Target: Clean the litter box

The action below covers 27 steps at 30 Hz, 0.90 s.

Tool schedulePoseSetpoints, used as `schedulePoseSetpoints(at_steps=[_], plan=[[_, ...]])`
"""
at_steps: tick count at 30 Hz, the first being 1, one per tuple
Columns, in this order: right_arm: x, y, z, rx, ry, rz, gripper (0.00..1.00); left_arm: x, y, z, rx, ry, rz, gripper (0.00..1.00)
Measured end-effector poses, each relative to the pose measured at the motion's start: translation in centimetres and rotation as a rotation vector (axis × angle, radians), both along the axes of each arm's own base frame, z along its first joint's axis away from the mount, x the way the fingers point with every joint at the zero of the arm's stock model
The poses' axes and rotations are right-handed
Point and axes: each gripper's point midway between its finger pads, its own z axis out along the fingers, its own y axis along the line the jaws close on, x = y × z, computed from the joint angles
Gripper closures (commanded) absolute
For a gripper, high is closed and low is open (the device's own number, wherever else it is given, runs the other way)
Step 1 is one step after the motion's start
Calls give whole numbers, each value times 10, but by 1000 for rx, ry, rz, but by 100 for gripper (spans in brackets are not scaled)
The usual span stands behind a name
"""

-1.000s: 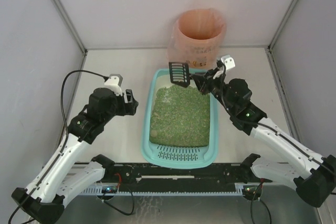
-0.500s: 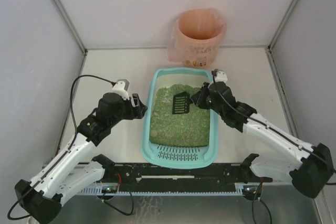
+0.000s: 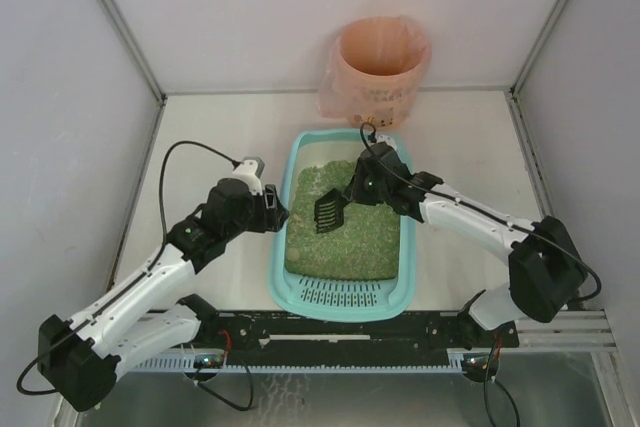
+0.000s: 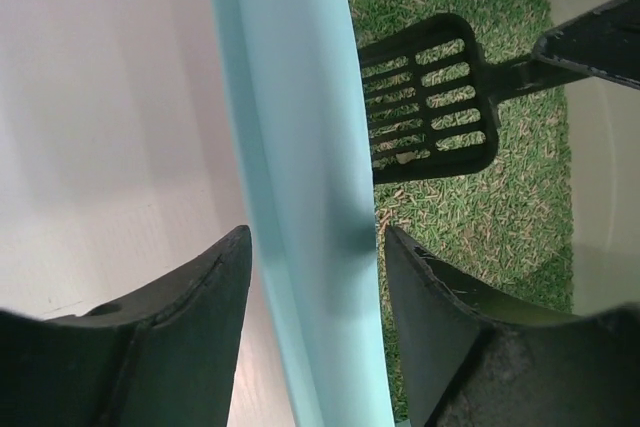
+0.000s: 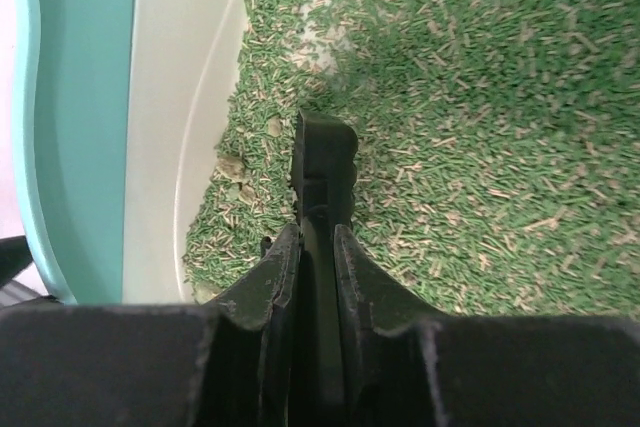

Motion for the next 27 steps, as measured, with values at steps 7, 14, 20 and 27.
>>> schedulePoseSetpoints(at_steps=[7, 14, 20, 27], plan=[[-2, 31, -10, 58, 45, 41, 100, -1, -9, -14, 27, 38, -28, 52], [-8, 64, -15, 134, 72, 72, 100, 0, -12, -18, 32, 47, -38, 57], [-9, 69, -18, 184, 90, 56, 100, 1, -6, -21, 59, 46, -18, 58], [-17, 63, -22, 268, 90, 23, 100, 2, -6, -20, 60, 43, -15, 58]])
